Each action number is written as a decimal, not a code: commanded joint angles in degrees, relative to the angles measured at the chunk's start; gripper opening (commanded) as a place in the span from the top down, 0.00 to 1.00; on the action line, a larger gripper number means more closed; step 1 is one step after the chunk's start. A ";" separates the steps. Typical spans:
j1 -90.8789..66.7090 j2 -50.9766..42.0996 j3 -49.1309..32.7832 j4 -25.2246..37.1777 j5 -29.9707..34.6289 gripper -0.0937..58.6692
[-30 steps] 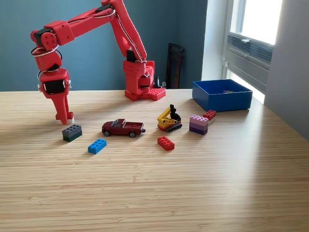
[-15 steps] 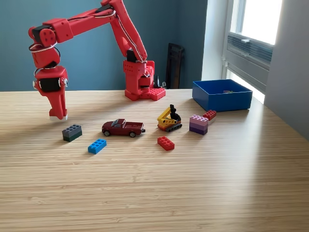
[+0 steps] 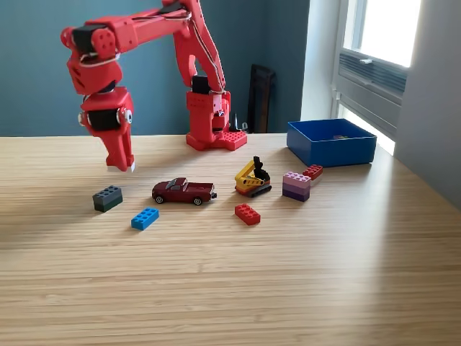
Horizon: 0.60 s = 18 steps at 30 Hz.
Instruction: Grasp a lego block and put it in the bin.
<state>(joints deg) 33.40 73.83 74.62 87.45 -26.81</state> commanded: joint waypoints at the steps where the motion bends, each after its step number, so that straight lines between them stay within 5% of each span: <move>1: -14.50 17.67 0.09 4.39 6.42 1.00; 8: -34.54 28.56 1.58 11.95 15.47 1.00; 18: -70.22 30.94 12.39 11.87 34.10 1.00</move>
<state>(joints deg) -22.06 100.37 86.84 98.44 2.46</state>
